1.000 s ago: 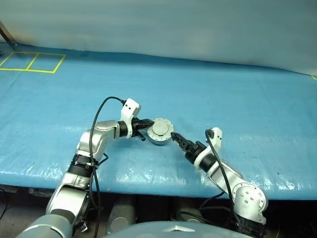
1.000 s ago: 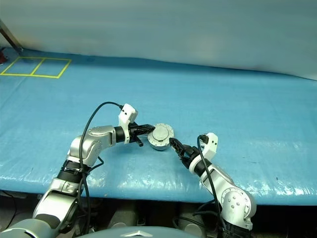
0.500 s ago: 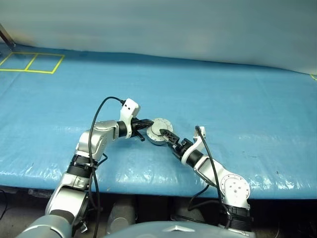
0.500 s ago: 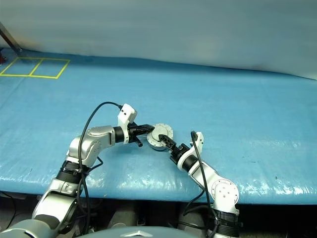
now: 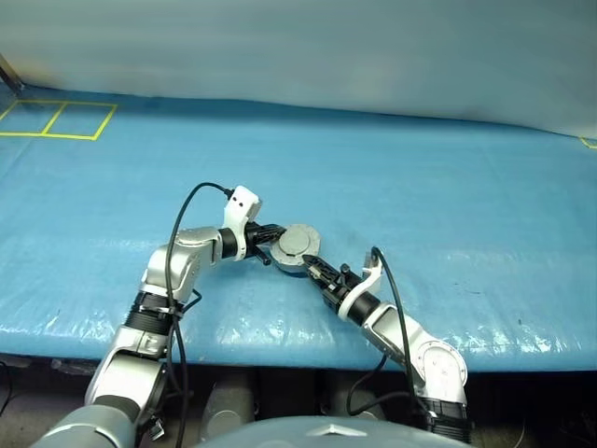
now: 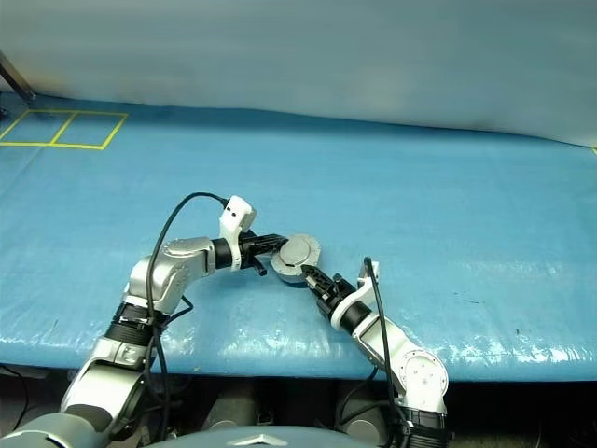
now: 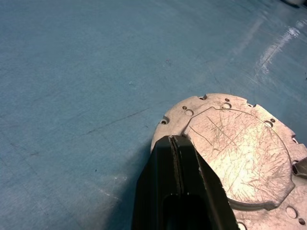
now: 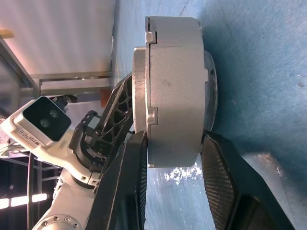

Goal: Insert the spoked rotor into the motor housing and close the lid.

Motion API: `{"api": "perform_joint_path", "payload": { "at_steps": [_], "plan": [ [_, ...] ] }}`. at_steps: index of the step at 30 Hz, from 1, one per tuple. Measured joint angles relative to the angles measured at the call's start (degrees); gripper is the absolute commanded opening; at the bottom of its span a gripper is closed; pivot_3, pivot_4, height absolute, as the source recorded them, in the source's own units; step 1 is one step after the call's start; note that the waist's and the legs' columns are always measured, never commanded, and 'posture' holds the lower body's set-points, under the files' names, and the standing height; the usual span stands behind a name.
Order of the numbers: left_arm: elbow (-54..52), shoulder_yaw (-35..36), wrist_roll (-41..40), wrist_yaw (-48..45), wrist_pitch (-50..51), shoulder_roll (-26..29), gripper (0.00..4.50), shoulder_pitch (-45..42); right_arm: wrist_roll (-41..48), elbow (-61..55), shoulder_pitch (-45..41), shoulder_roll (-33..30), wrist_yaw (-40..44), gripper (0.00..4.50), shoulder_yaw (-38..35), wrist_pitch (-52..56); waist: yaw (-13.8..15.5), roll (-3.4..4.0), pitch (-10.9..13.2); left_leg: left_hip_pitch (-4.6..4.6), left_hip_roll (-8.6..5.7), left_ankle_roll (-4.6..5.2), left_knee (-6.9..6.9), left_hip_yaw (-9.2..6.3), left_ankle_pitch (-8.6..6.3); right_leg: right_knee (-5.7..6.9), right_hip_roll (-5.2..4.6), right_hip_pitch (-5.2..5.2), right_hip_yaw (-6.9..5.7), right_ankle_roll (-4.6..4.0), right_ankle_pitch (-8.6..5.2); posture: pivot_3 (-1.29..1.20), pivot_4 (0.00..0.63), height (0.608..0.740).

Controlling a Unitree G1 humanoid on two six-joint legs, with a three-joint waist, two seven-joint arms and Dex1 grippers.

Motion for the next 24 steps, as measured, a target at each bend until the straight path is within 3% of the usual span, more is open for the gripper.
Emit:
{"api": "perform_joint_path", "payload": {
  "at_steps": [5,8,14,17,21,22,24],
  "plan": [
    [-2.42,4.92,-3.5,1.51,1.69,-1.47,0.0,3.07,-0.14,-1.37,-0.05,0.04,-1.58,1.28,1.21,-1.92,-0.13,0.03,0.04,-0.08,0.03,-0.01,0.0,0.02,0.0,0.01,0.01,-0.1,0.05,0.0,0.0,0.0,0.15,0.74],
    [-9.42,12.12,-10.86,3.74,6.41,-2.73,0.0,6.37,0.55,-2.22,0.29,0.03,-2.22,1.28,1.5,-3.68,-0.21,0.05,0.11,-0.18,0.06,-0.02,0.0,0.01,0.01,0.01,-0.2,-0.18,0.06,0.1,0.06,0.0,0.15,0.74],
    [-18.33,26.79,-24.36,13.86,17.31,-7.37,1.92,14.79,3.01,-3.0,0.8,-0.01,-3.46,1.28,1.21,-6.01,-0.39,0.08,0.17,-0.17,0.04,-0.01,0.01,0.02,0.0,0.01,0.0,-0.15,0.05,0.24,0.13,0.0,0.15,0.74],
    [-19.68,34.03,-33.89,21.13,21.93,-13.85,2.92,19.14,5.04,-3.26,-0.23,0.0,-3.71,1.28,1.27,-6.66,-0.32,0.0,0.3,-0.17,0.04,-0.01,0.07,0.0,0.0,0.01,0.01,-0.13,0.06,0.33,0.18,0.0,0.15,0.74],
    [-20.78,38.0,-46.96,29.61,23.63,-23.14,4.28,25.13,7.38,-3.74,-3.77,0.0,-4.27,1.28,1.32,-8.16,-0.14,-0.18,0.44,-0.15,0.0,0.01,0.14,0.02,-0.01,0.03,0.0,-0.1,0.09,0.13,0.07,0.0,0.15,0.74],
    [-20.8,38.15,-49.66,31.4,23.59,-23.44,4.5,26.26,7.95,-3.89,-4.74,0.02,-4.46,1.28,1.49,-8.47,-0.16,-0.27,0.51,-0.17,0.06,0.0,0.16,-0.01,0.0,0.03,0.08,-0.12,0.07,0.1,0.05,0.0,0.15,0.74],
    [-20.83,38.66,-53.41,33.48,22.42,-23.62,4.5,27.53,8.94,-4.47,-5.29,0.02,-4.6,1.28,1.7,-8.88,-0.12,-0.27,0.51,-0.15,0.08,-0.02,0.14,-0.04,0.01,0.04,0.12,-0.11,0.06,0.04,0.02,0.0,0.15,0.74]
  ]
}}
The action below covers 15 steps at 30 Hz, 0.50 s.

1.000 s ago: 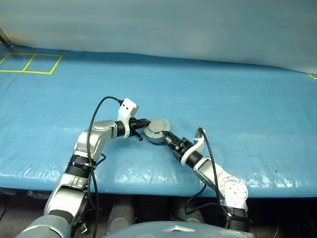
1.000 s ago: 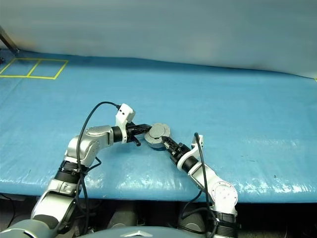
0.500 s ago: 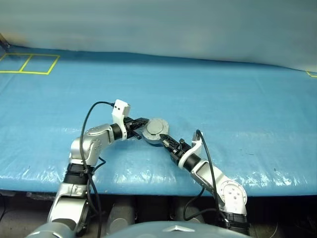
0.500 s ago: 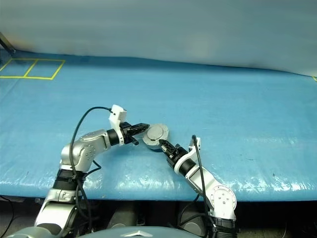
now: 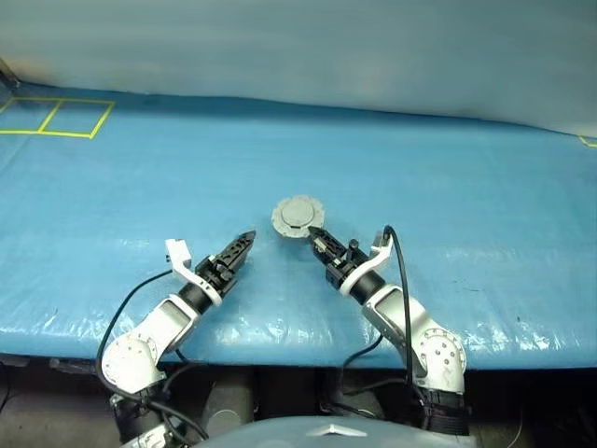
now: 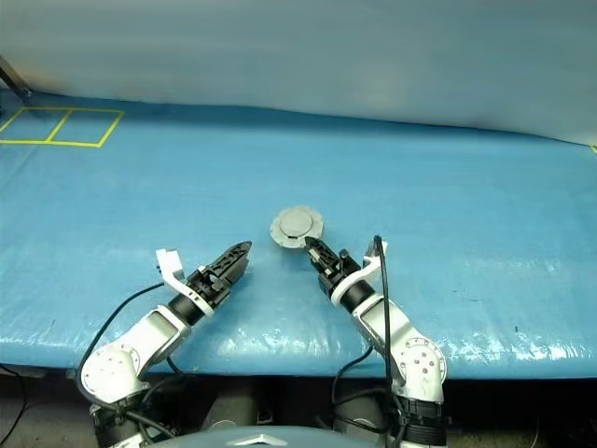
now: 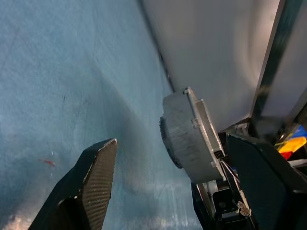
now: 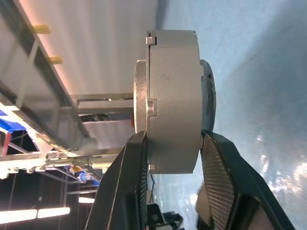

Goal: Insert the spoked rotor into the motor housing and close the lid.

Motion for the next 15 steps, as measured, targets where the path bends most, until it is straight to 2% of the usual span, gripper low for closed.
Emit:
{"api": "perform_joint_path", "payload": {
  "at_steps": [7,15],
  "plan": [
    [-0.09,-4.0,-12.81,0.53,-6.0,0.12,4.5,3.99,1.55,-0.08,-0.59,-0.04,-1.29,1.28,2.15,-0.18,0.09,0.0,0.0,-0.08,-0.05,0.03,0.0,0.04,-0.02,-0.03,-0.01,-0.04,0.01,-0.01,0.0,0.0,0.15,0.74],
    [0.06,-12.06,-18.1,1.26,-10.37,0.82,4.5,6.09,3.08,-1.14,-0.06,-0.17,-2.49,1.28,5.16,0.31,0.01,0.0,0.0,-0.03,-0.03,0.04,0.0,0.11,-0.03,-0.01,0.04,-0.04,0.0,-0.02,0.0,0.0,0.15,0.74]
  ]
}}
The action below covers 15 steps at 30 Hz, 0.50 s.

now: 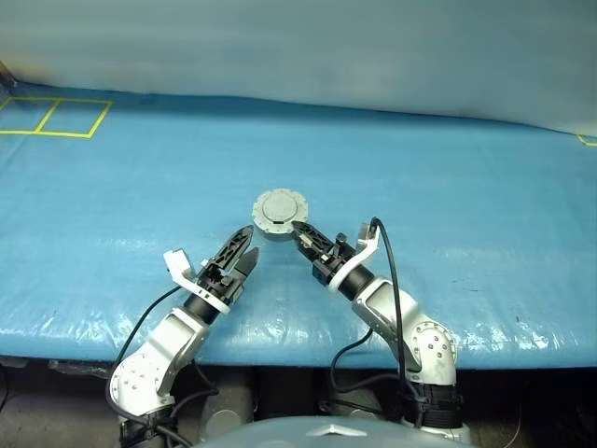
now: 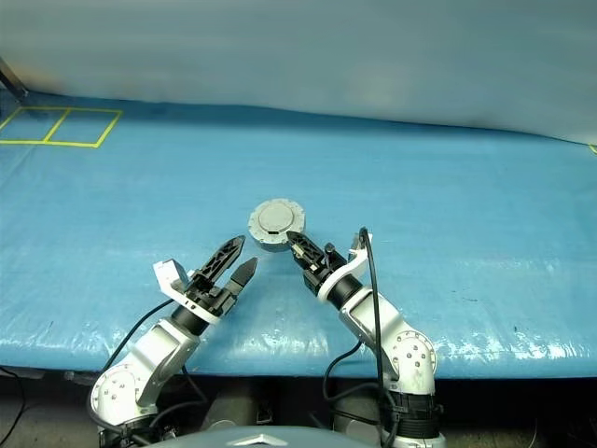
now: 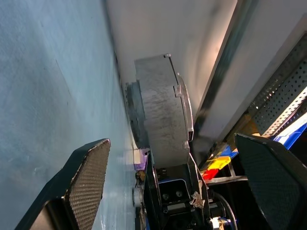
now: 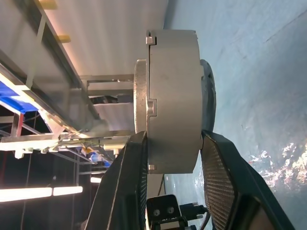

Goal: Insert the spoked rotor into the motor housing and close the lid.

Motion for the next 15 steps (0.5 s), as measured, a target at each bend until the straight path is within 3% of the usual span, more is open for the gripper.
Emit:
{"api": "perform_joint_path", "payload": {
  "at_steps": [15],
  "plan": [
    [4.49,-4.08,-0.5,-0.64,-5.94,0.31,4.5,-1.31,1.79,-1.41,2.57,-1.73,-1.12,1.28,4.76,0.71,0.01,0.0,0.0,0.0,-0.01,0.01,0.01,0.03,0.0,-0.01,0.02,0.0,0.0,0.01,0.0,0.0,0.15,0.74]
  ]
}}
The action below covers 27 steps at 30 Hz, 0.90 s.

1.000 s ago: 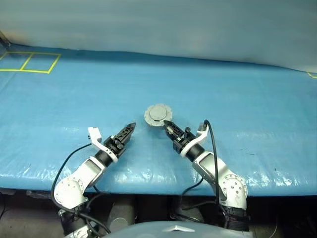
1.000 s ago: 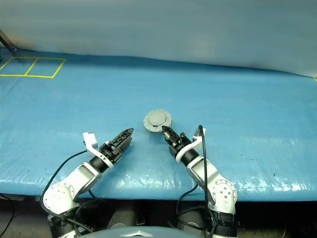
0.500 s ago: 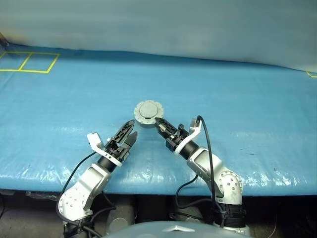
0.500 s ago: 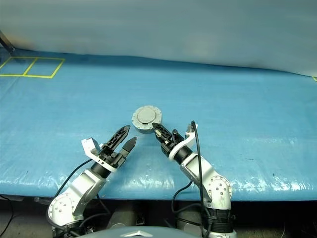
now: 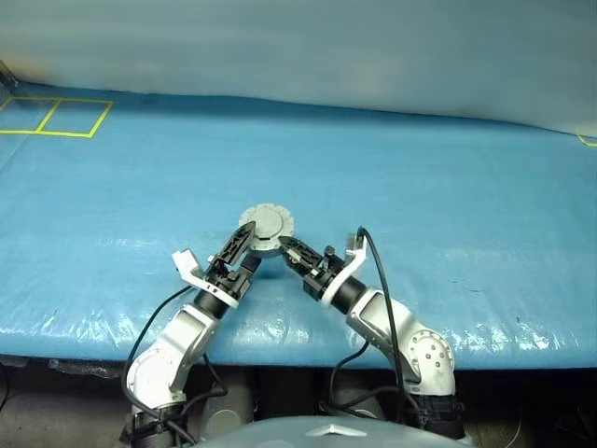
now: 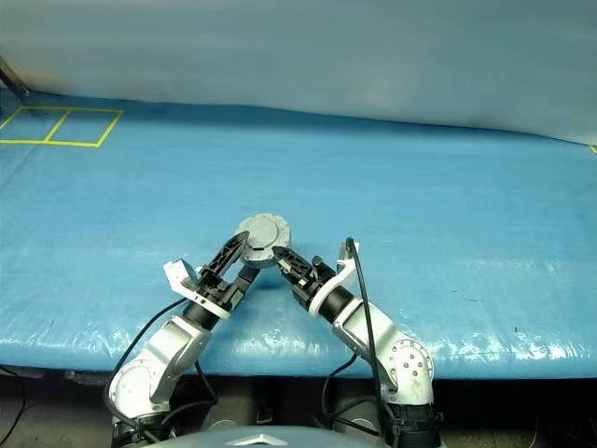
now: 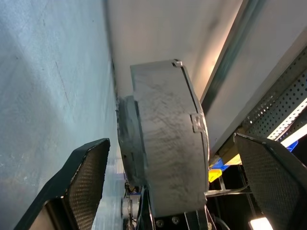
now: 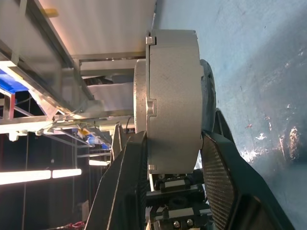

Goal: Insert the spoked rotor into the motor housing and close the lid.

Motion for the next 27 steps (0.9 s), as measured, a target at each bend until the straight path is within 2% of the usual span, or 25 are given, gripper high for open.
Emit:
{"api": "perform_joint_path", "payload": {
  "at_steps": [4,5,6,10,11,12,15,19,21,23,27],
  "plan": [
    [0.23,-0.66,0.01,1.16,-0.19,-0.02,4.5,-1.0,0.48,-1.33,0.05,-0.36,0.0,1.28,0.65,0.09,0.05,-0.01,0.0,0.0,0.0,0.0,0.0,0.0,0.0,-0.01,0.0,0.01,0.0,0.01,0.0,0.0,0.15,0.74],
    [0.28,-0.98,-0.08,1.73,-0.29,-0.03,4.14,-1.14,0.69,-1.51,0.07,-0.54,0.0,1.28,0.67,0.06,0.06,-0.01,-0.01,0.0,0.0,0.0,0.0,-0.01,0.0,-0.01,0.0,0.02,0.0,0.01,0.01,0.0,0.15,0.74],
    [0.28,-1.14,-0.17,2.32,-0.38,-0.04,3.98,-1.33,0.68,-1.49,0.13,-0.86,-0.04,1.28,0.66,0.0,0.11,-0.01,-0.01,0.01,0.0,0.0,0.0,-0.01,0.0,-0.01,0.0,0.03,-0.01,0.01,0.01,0.0,0.15,0.74],
    [-0.17,-1.83,-1.34,4.88,-1.32,-0.06,2.61,-1.13,-1.53,-1.5,0.43,-2.48,0.41,1.28,0.8,-0.16,0.05,-0.01,-0.01,0.01,0.0,0.0,0.0,0.0,0.0,0.0,0.01,0.01,0.01,0.01,0.01,0.0,0.15,0.74],
    [-0.27,-2.05,-1.98,5.22,-1.56,-0.06,2.42,-0.9,-2.72,-1.61,0.46,-2.84,1.6,1.28,0.9,-0.19,0.02,-0.01,0.0,0.01,0.01,0.0,0.0,0.0,0.0,0.0,0.03,0.0,0.02,0.01,0.01,0.0,0.15,0.74],
    [-0.46,-2.31,-2.45,5.56,-1.83,-0.05,2.43,-0.82,-4.56,-1.99,0.44,-3.95,3.39,1.28,1.14,-0.15,0.04,-0.01,-0.01,0.0,0.01,0.0,0.0,-0.01,0.0,0.0,0.03,0.01,0.0,0.01,0.01,0.0,0.15,0.74],
    [-1.33,-3.43,-3.29,7.49,-2.54,0.01,2.43,-0.46,-12.67,-4.74,0.37,-9.41,11.03,2.27,2.48,0.12,0.23,-0.03,-0.03,0.04,-0.02,0.03,0.03,0.0,-0.01,-0.04,0.02,0.08,0.02,0.02,0.01,0.0,0.15,0.74],
    [-1.3,-2.93,-2.43,12.23,-5.68,0.07,2.43,-0.58,-19.97,-7.38,2.66,-13.31,18.15,3.64,2.56,-0.74,0.16,-0.04,-0.02,0.08,0.0,0.01,0.04,0.01,-0.01,0.0,0.06,0.07,0.02,0.02,0.01,0.0,0.15,0.74],
    [-0.61,-1.89,-1.46,13.97,-7.26,0.41,2.43,-2.74,-28.77,-9.87,2.81,-18.5,20.39,4.34,4.77,-1.46,0.25,-0.02,-0.01,0.07,-0.02,-0.01,0.08,0.02,0.01,0.0,0.06,0.07,0.01,0.03,0.01,0.0,0.15,0.74],
    [0.33,-0.88,-0.38,14.92,-8.72,1.72,2.43,-6.86,-40.34,-11.0,2.98,-24.87,21.67,4.5,8.37,-2.38,0.66,-0.1,-0.03,0.09,-0.06,-0.01,0.14,-0.01,0.04,0.0,0.06,0.13,0.01,0.03,0.02,0.0,0.15,0.74],
    [7.2,1.14,4.83,15.12,-11.33,4.67,2.43,-16.75,-56.61,-11.23,5.38,-27.02,24.06,4.5,12.89,-9.56,1.2,-0.1,-0.04,0.13,-0.36,-0.07,0.12,-0.02,0.09,0.03,0.17,0.15,0.04,0.03,0.05,0.0,0.15,0.74]
  ]
}}
